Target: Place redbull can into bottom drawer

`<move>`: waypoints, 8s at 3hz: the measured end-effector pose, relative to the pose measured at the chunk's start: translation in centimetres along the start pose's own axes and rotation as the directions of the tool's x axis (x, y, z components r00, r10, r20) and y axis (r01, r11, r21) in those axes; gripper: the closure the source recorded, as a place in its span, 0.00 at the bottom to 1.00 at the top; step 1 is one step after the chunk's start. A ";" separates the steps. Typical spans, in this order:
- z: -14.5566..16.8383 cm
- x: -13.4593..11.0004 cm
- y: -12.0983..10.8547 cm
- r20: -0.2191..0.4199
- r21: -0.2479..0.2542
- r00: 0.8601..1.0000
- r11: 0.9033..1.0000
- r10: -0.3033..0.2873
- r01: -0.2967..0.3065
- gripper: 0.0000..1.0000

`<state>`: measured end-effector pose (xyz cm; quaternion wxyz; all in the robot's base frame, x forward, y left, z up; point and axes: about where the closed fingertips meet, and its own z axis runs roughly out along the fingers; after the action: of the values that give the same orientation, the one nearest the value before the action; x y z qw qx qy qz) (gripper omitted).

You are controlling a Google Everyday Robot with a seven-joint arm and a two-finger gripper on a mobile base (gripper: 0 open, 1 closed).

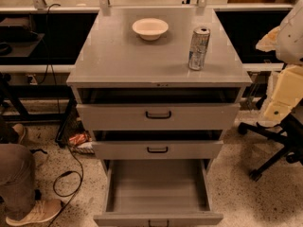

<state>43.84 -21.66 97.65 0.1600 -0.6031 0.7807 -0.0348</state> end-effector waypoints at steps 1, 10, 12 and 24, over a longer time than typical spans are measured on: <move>-0.1 0.0 -0.1 0.005 0.008 1.000 1.000 0.002 -0.002 0.00; 14.2 -5.2 -19.4 0.510 0.056 0.706 0.801 0.490 -0.596 0.00; 15.7 -9.4 -20.8 0.582 -0.003 0.649 0.799 0.491 -0.602 0.00; 25.3 6.6 -1.0 0.017 -0.064 0.867 0.866 0.498 -0.496 1.00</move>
Offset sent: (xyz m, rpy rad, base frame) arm 0.1217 -0.0831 -0.0113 0.2917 -0.2091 -0.3528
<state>50.72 -24.71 72.58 0.1588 -0.3868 0.9075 0.0400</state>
